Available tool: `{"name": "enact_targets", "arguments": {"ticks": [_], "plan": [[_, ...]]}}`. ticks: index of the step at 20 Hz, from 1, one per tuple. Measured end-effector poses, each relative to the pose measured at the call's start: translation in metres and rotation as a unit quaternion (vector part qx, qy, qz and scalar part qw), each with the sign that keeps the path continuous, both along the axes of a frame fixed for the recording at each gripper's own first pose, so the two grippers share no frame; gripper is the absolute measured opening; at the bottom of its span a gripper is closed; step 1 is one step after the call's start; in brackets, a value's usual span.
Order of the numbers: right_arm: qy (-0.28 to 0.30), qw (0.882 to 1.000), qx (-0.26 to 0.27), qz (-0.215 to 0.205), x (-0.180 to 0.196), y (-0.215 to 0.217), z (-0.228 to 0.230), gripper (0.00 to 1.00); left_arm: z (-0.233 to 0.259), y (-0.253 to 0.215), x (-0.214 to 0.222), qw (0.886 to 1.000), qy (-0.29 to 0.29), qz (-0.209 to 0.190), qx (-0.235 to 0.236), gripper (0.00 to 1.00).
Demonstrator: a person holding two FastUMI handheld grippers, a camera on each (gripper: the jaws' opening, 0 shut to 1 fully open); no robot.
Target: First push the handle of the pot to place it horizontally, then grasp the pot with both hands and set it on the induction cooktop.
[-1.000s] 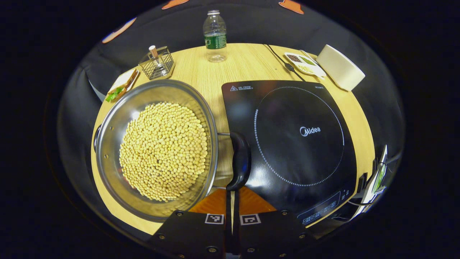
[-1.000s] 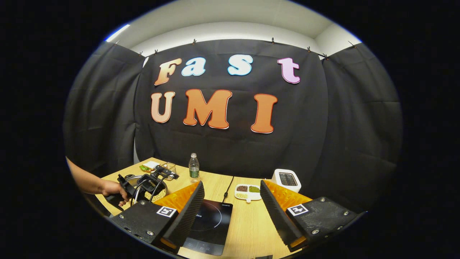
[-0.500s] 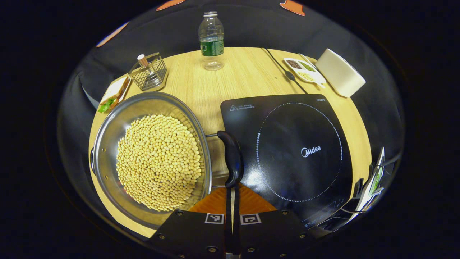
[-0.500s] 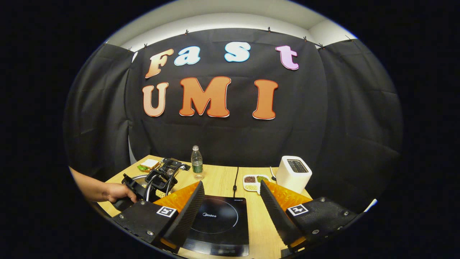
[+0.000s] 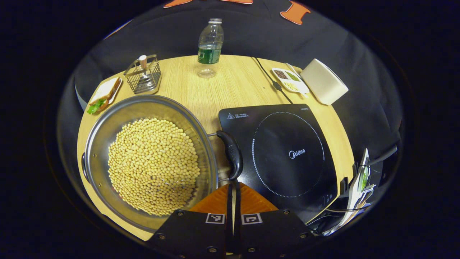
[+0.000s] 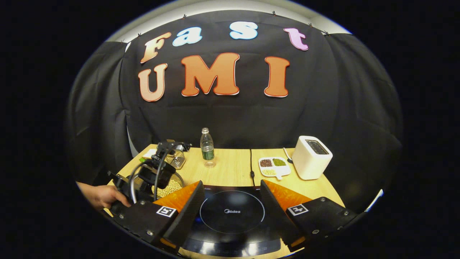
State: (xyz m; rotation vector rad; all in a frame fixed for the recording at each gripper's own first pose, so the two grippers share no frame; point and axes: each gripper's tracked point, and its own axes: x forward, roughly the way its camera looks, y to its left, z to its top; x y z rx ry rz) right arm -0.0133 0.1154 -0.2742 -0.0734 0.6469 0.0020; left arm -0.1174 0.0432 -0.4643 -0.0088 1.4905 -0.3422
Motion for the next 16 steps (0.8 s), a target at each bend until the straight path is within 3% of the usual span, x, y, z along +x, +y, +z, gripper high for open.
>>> {"name": "enact_targets", "arguments": {"ticks": [2, 7, 8, 10, 12, 14, 16], "plan": [[0.026, 1.000, 0.015, 0.004, 0.006, 0.020, -0.015, 0.97, 0.016, 0.021, 0.007, 1.000, -0.020, 0.003, -0.006, 0.02], [0.101, 0.993, 0.057, 0.018, 0.015, 0.075, -0.060, 0.96, 0.044, 0.113, 0.039, 0.996, -0.070, 0.027, 0.042, 0.01], [0.119, 0.991, 0.063, 0.020, 0.014, 0.085, -0.073, 0.97, 0.047, 0.133, 0.044, 0.995, -0.077, 0.037, 0.047, 0.08], [0.154, 0.985, 0.072, 0.025, 0.018, 0.109, -0.099, 0.96, 0.051, 0.175, 0.051, 0.992, -0.089, 0.056, 0.066, 0.43], [0.184, 0.980, 0.074, 0.027, 0.017, 0.122, -0.116, 0.96, 0.055, 0.212, 0.054, 0.990, -0.090, 0.076, 0.075, 0.65], [0.212, 0.974, 0.073, 0.024, 0.016, 0.131, -0.133, 0.96, 0.052, 0.244, 0.057, 0.987, -0.093, 0.094, 0.087, 0.77], [0.238, 0.969, 0.070, 0.019, 0.014, 0.134, -0.151, 0.95, 0.044, 0.273, 0.058, 0.986, -0.086, 0.101, 0.100, 0.77]]}}
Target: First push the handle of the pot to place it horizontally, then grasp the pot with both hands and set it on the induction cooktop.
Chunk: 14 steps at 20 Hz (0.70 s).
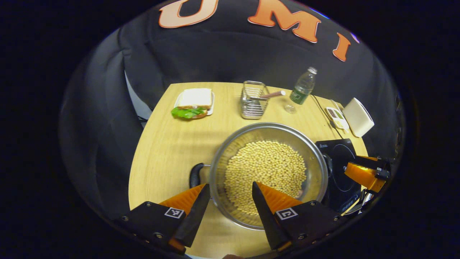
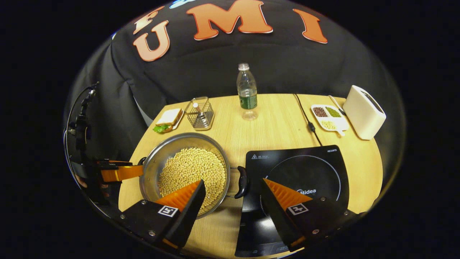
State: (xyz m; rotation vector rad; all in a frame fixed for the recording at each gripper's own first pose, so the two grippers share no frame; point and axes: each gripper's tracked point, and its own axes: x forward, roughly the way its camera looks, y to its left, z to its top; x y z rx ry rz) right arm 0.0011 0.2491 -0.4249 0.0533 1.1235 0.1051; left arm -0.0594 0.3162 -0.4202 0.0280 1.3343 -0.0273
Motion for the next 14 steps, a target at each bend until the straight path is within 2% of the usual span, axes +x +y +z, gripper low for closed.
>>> {"name": "enact_targets", "arguments": {"ticks": [3, 7, 10, 14], "plan": [[0.030, 0.999, -0.012, 0.002, -0.002, 0.003, -0.020, 0.94, -0.013, 0.022, 0.003, 1.000, 0.005, 0.005, 0.004, 0.77], [0.067, 0.998, -0.017, -0.008, -0.004, 0.006, -0.042, 0.90, -0.030, 0.025, 0.004, 1.000, 0.013, 0.005, -0.001, 0.77], [0.075, 0.997, -0.022, -0.009, -0.002, 0.008, -0.050, 0.84, -0.038, 0.026, 0.008, 1.000, 0.013, -0.001, -0.004, 0.78], [0.084, 0.996, -0.031, -0.014, 0.000, 0.008, -0.066, 0.82, -0.047, 0.029, 0.012, 1.000, 0.013, -0.007, -0.002, 0.77]]}}
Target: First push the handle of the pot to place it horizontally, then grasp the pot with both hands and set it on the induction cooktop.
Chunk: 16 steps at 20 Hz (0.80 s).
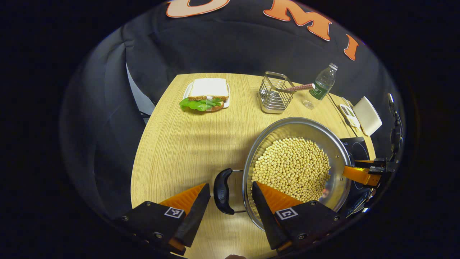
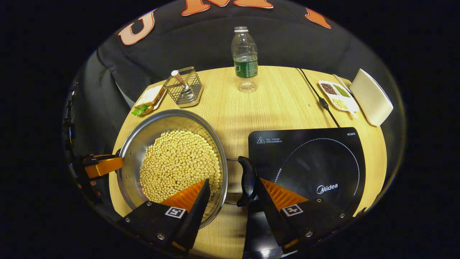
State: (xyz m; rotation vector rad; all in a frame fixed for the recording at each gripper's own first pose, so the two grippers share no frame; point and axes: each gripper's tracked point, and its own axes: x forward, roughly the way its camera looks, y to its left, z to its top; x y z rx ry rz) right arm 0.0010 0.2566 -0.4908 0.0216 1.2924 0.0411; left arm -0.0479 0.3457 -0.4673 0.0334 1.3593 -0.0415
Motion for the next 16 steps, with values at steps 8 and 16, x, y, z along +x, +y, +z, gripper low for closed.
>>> {"name": "enact_targets", "arguments": {"ticks": [8, 16], "plan": [[-0.002, 1.000, 0.016, 0.009, 0.007, 0.014, -0.007, 0.64, -0.017, -0.005, -0.001, 1.000, 0.018, 0.000, -0.003, 0.78], [0.012, 1.000, 0.009, 0.018, 0.011, 0.021, -0.025, 0.64, -0.027, -0.004, -0.005, 1.000, 0.030, 0.007, -0.006, 0.77]]}}
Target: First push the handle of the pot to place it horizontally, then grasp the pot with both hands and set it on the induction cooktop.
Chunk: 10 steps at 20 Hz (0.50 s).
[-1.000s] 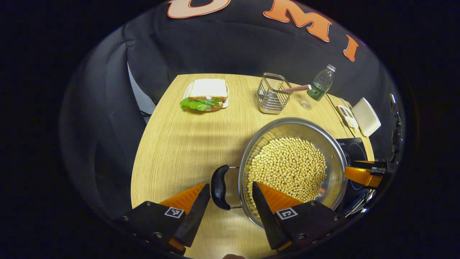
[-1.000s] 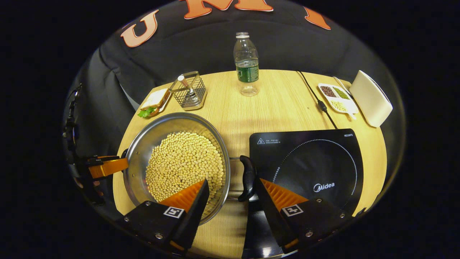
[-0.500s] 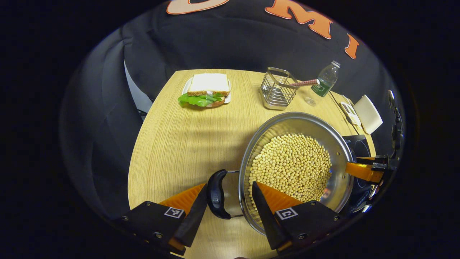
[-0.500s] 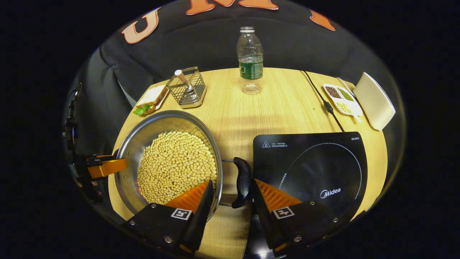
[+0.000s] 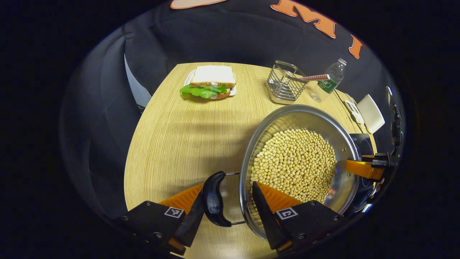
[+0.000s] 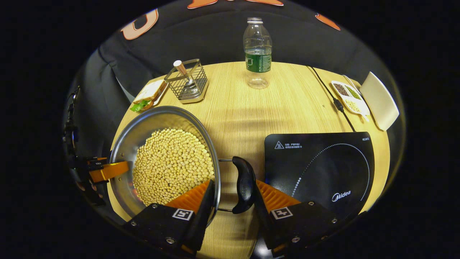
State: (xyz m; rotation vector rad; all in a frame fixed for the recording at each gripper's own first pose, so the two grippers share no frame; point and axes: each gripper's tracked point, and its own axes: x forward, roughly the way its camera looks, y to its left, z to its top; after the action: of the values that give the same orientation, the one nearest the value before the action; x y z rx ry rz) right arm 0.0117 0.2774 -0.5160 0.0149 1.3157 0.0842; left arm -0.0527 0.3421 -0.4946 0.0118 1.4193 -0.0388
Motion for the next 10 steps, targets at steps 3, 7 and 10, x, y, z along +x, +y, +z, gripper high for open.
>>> {"name": "enact_targets", "arguments": {"ticks": [3, 7, 10], "plan": [[0.001, 1.000, -0.001, -0.003, 0.0012, -0.0002, -0.0027, 0.61, -0.0020, 0.0034, -0.0025, 1.000, 0.008, 0.002, 0.007, 0.77], [0.002, 1.000, -0.007, -0.010, 0.0010, 0.0000, -0.0027, 0.59, -0.0057, 0.0043, -0.0026, 1.000, -0.007, 0.011, 0.003, 0.69], [0.000, 1.000, -0.009, -0.013, 0.0012, 0.0005, -0.0037, 0.57, -0.0037, 0.0064, 0.0003, 0.999, -0.031, 0.025, -0.004, 0.63]]}}
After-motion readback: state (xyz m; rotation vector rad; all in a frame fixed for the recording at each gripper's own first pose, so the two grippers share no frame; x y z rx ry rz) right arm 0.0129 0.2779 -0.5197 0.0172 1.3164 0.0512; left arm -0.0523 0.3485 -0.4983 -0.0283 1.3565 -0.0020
